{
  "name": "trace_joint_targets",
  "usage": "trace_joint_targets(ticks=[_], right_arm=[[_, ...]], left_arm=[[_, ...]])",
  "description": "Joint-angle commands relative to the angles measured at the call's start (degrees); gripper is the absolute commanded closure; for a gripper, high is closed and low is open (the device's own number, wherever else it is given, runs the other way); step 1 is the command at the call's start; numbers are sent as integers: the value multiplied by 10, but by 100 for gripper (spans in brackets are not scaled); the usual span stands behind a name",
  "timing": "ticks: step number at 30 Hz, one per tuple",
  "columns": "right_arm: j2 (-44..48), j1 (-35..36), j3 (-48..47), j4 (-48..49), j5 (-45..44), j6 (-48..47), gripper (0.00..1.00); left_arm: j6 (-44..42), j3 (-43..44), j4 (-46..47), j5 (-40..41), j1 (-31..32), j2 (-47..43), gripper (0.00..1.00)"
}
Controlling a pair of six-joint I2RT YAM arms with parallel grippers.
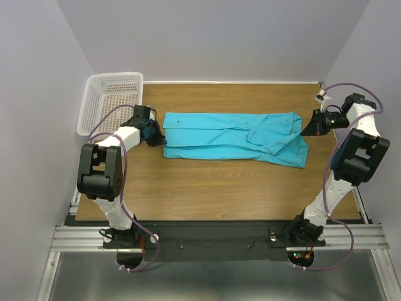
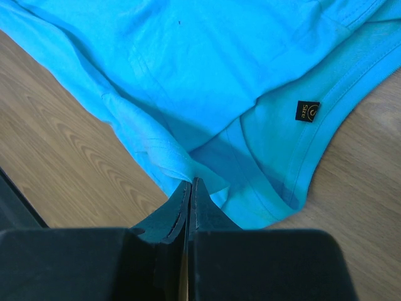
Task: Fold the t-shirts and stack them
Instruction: Fold the tshirt
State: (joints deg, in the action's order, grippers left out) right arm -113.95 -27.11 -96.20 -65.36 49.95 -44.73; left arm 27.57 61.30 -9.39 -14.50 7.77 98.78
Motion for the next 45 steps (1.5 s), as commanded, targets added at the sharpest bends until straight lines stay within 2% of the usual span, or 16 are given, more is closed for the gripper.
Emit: trace_joint_targets(ticks=[1,28,30,31,34,35,37,39,45], right_arm=[[1,2,-20,14,6,3,99],[-6,3,-20,23,2,10,100],[-9,3,-21,25,3,12,99],[-10,3,-21,26,4,13,99],[-13,3,-19,27,4,13,99],[-13,3,-19,28,5,13,100],[-13,4,-16,28,6,13,99],[-14,6,-15,30,5,12,99],[-14,8,-14,31,9,14,99]], left_arm=[[-13,30,-3,5,-2,0,100],[-17,68,-7,6,-2,41,99],[-17,72,-10,13,-2,41,89],[-17,73,-11,20,-2,39,80],[-21,83,-17,26,-2,33,62],[-23,87,-20,31,-2,31,53],[-26,95,-23,32,-2,21,44],[-29,98,-23,36,-2,12,40],[-52,80,-12,5,-2,-35,40]])
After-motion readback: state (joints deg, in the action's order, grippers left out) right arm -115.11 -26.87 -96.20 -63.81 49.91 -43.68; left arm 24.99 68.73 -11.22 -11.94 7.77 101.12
